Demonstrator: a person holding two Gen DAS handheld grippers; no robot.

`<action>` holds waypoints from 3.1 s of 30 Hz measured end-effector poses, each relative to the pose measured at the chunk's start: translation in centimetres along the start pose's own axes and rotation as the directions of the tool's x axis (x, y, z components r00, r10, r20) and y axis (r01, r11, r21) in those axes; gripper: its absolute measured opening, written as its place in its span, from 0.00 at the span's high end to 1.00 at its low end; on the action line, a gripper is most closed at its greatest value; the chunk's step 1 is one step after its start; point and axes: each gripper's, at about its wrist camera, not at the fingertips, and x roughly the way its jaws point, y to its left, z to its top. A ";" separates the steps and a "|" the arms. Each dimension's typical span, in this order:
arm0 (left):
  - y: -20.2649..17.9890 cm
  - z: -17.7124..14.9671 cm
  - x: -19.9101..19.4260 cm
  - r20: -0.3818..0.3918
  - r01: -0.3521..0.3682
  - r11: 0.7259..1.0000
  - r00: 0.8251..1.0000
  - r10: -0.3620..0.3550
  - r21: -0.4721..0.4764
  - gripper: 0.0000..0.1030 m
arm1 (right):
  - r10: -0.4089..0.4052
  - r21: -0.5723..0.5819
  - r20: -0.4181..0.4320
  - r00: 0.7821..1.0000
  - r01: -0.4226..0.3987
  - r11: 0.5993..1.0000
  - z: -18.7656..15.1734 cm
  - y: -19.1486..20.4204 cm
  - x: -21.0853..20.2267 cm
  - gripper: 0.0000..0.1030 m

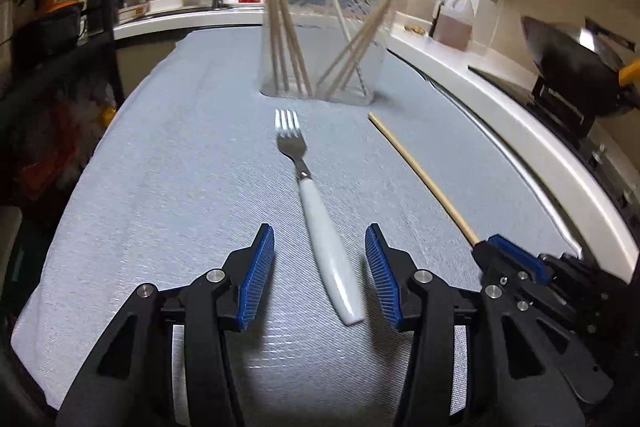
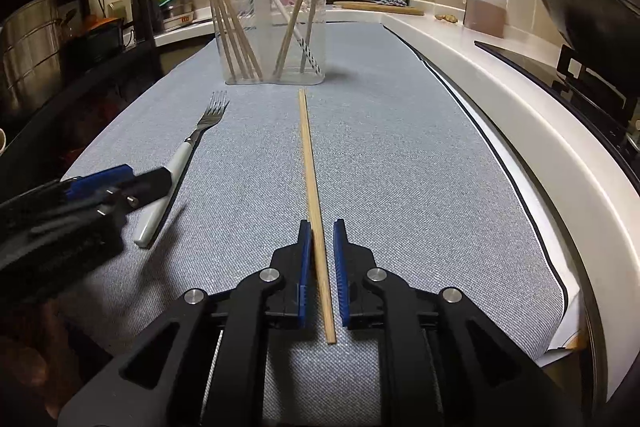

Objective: Organize utensils
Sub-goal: 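Move the left tool over the white fork while the right tool moves over the last chopstick, then close the left tool on the fork handle while the right tool grasps the chopstick, then lift the fork and chopstick upright and carry both over the clear container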

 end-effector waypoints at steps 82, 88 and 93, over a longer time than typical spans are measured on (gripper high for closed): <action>5.2 12.8 -9.5 0.133 0.010 0.999 0.991 -0.005 -0.038 0.84 | 0.120 -0.077 0.268 0.956 -0.103 0.992 17.3 2.8 -10.0 0.94; 5.5 19.8 -9.8 0.160 0.057 0.998 0.986 -0.052 -0.024 0.84 | 0.160 -0.073 0.287 0.945 -0.145 0.987 23.8 2.0 -10.2 0.94; 5.1 26.6 -9.1 0.215 0.075 0.997 0.974 -0.068 -0.024 0.84 | 0.184 -0.084 0.323 0.928 -0.165 0.983 29.2 1.8 -10.7 0.94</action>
